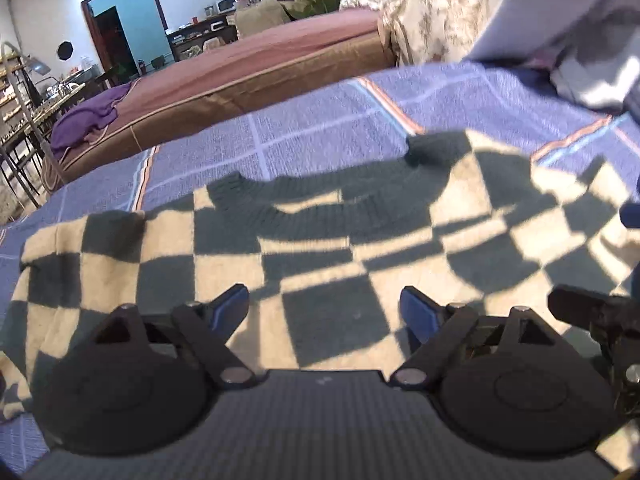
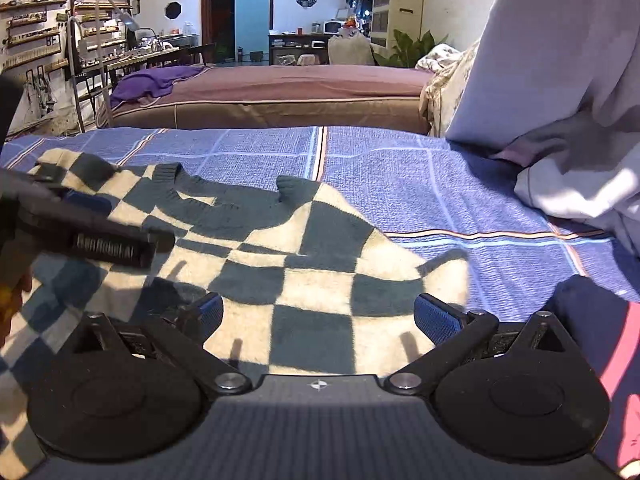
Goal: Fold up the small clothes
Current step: 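Press the sweater flat near the collar with both open grippers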
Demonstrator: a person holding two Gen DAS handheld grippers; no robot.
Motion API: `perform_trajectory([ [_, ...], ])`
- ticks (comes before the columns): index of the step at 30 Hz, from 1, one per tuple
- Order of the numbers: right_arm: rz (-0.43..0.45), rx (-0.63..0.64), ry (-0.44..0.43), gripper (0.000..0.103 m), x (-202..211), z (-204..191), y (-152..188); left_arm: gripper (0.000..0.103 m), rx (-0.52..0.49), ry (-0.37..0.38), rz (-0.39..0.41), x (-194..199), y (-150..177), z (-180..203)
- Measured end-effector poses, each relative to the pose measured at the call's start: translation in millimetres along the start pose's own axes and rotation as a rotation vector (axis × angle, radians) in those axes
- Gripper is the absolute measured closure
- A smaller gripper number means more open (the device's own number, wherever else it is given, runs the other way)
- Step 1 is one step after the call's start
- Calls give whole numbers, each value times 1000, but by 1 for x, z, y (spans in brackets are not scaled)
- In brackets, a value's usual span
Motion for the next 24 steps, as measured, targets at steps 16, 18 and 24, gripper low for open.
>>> perform_trajectory([
  [16,-21,42,-41,0,30,20,-8,0,45,142,86,41,17,-15],
  [18,-88,17,-31,0,5,21,-24,7,-60,108,44,29,27,12],
  [24,-287,45,-48,0,-65,-11,-14,7,35,104,-21,22,49,15],
])
Point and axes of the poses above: each gripper's, at about its wrist camera, not at the fingertips, and x roughly against the way its jaws point, z to its right, y to its underside, the point moved 1 cm from there along -x, roughly the way its jaws point, and after that the axes turned 5 degrees about x, right-handed, at the moved point
